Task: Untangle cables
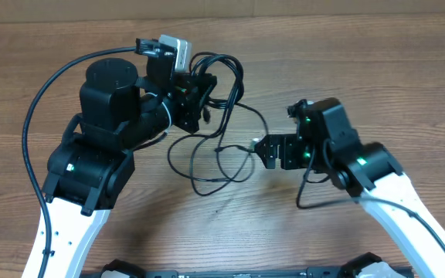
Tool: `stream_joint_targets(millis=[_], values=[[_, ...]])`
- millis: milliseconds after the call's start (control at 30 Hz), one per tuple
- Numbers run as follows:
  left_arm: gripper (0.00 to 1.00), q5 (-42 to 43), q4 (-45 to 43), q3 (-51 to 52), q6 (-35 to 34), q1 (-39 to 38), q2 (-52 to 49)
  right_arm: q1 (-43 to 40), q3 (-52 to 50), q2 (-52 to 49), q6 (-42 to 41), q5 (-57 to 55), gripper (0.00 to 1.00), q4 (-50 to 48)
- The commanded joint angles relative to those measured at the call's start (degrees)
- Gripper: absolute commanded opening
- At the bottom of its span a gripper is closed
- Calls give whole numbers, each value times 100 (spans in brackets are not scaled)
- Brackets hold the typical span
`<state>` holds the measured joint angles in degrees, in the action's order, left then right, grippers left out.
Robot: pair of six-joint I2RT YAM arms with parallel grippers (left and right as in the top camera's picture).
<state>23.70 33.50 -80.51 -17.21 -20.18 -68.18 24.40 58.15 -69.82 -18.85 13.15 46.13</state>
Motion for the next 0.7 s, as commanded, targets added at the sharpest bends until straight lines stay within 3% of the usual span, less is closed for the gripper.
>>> stream_joint_targets(millis=[0, 300, 500, 667], values=[[4, -422, 61, -98, 184, 39, 118, -4, 212, 643, -63, 39, 100, -103], [4, -262, 149, -98, 599, 28, 116, -4, 212, 1657, 114, 42, 100, -557], [4, 1071, 258, -98, 1784, 28, 107, -4, 212, 1812, 435, 522, 100, -1335], [4, 1663, 380, -98, 2199, 28, 107, -4, 212, 1812, 481, 833, 99, -1906]])
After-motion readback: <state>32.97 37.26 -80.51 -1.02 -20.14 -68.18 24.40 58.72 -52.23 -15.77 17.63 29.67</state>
